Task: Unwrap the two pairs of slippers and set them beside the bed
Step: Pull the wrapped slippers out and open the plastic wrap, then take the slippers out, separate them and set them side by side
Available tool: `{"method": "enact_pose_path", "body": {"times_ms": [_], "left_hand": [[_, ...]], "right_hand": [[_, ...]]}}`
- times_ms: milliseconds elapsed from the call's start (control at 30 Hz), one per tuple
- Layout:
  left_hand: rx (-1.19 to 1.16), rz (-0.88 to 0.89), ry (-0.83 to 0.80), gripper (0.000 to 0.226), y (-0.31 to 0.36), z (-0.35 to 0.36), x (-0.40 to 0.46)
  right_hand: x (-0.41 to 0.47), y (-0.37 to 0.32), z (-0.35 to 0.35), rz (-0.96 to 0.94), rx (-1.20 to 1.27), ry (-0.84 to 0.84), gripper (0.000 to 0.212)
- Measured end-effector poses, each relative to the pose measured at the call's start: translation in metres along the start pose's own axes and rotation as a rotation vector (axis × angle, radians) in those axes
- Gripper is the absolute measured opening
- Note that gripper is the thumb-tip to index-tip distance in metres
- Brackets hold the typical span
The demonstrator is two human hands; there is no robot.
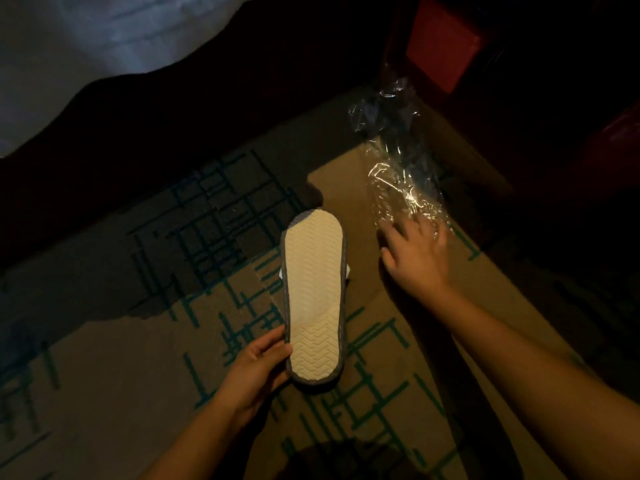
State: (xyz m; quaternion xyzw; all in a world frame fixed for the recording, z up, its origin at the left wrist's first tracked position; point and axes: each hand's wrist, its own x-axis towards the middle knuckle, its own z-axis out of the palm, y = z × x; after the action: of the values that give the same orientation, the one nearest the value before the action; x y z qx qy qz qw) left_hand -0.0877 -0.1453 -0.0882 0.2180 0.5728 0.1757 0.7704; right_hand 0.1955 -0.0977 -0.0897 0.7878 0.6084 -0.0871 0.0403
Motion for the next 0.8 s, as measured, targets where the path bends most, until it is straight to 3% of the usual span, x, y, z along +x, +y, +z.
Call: {"method": "enact_pose_path", "body": {"times_ms": [100, 300, 533, 667, 800], "left_hand": [[-0.002, 0.000, 0.016, 0.031, 0.003, 0.001, 0.003], [-0.015, 0.021, 0.011, 0.029, 0.007, 0.006, 0.005], [-0.068, 0.026, 0.012, 0.029, 0.008, 0.013, 0.007], [-0.060, 0.035, 0.018, 0.029, 0.007, 0.015, 0.008], [-0.081, 0.040, 0.017, 0.029, 0.010, 0.019, 0.010]], "right_hand": [[0.001, -0.002, 0.009, -0.036, -0.034, -0.081, 0.052], [0.010, 0.035, 0.004, 0.098, -0.086, -0.031, 0.043], [-0.007, 0.051, 0.009, 0.077, 0.003, -0.025, 0.031], [-0.020, 0.047, 0.014, 0.140, 0.036, -0.046, 0.035], [-0.028, 0.018, 0.000, 0.148, 0.182, 0.053, 0.045]]}}
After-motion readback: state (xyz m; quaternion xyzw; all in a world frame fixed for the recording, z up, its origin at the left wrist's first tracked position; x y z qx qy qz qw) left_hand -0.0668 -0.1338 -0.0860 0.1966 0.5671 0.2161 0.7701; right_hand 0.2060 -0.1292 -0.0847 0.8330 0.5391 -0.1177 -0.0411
